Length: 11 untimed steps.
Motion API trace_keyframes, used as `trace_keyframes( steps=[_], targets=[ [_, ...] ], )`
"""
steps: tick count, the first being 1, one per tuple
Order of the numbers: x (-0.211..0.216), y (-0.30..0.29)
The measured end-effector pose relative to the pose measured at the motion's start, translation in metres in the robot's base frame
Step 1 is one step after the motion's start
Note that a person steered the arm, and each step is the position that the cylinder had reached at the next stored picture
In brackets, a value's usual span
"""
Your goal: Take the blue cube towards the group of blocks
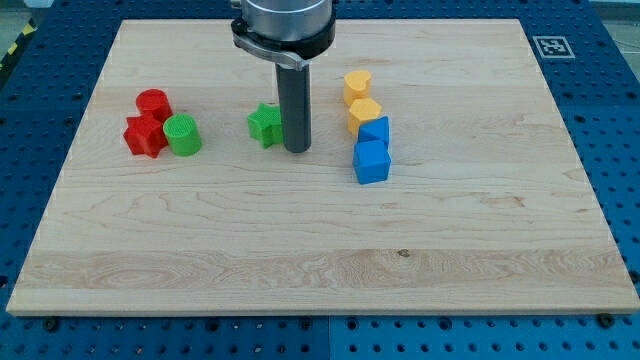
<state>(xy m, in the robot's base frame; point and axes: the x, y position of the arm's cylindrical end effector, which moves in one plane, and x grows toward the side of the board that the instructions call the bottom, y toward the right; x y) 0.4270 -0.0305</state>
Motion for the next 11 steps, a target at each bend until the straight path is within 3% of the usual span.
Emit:
trace_keyframes(
  steps=[7,9,11],
  targets=[
    [-0.044,-0.111],
    [-0.062,-0.082],
    [-0.046,-0.063]
  ],
)
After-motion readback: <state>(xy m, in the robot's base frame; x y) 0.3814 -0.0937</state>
